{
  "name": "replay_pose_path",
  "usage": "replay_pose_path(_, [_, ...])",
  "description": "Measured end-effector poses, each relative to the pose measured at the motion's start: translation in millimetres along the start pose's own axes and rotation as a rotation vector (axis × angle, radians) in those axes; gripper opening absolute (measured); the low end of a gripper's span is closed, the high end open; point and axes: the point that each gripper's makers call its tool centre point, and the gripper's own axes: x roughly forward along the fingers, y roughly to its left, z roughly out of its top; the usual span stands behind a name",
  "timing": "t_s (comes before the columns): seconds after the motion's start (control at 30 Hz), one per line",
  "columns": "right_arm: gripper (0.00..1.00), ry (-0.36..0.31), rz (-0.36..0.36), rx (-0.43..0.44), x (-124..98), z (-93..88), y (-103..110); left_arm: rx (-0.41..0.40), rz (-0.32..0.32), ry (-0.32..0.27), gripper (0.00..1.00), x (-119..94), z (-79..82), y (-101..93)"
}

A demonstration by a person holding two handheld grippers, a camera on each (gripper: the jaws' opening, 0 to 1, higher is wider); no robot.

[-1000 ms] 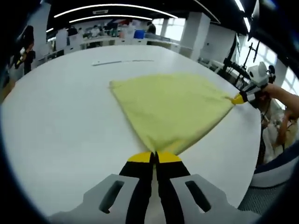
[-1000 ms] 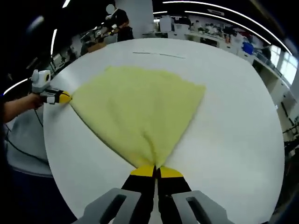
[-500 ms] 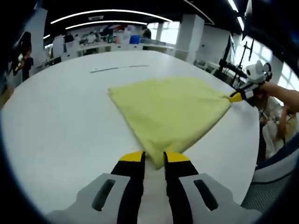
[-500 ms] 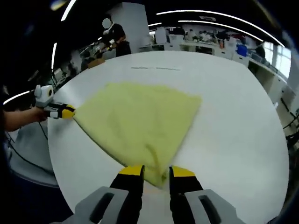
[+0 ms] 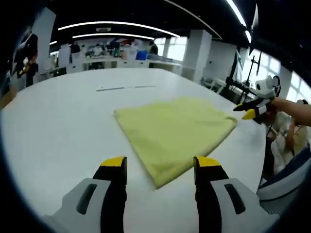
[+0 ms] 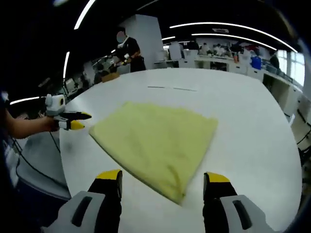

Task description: Fold the garment on the visible template until the final outline fits inside the template.

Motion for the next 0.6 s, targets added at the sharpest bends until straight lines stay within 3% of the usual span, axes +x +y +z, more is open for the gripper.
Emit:
replay_pose_path(0.17, [0.83, -0.032, 0.013, 0.005, -10, 8.0, 13, 0.015, 0.002, -0.019, 0.68, -12, 7.8, -4.4])
replay_pose_path(0.27, [0.88, -0.044, 0.018, -0.006, -15, 11.0, 23, -0.039, 0.009, -0.025, 0.76, -19, 11.3, -4.0])
replay_pose_path(0.4, [0.98, -0.062, 0.028, -0.017, -19, 14.5, 30, -0.041, 0.024, -0.038, 0.84, -30, 17.0, -8.8])
replay_pose_path(0.6, [0.99, -0.116, 0.018, -0.038, -29, 25.9, 43, -0.045, 0.031, -0.058, 0.94, -44, 26.0, -13.2])
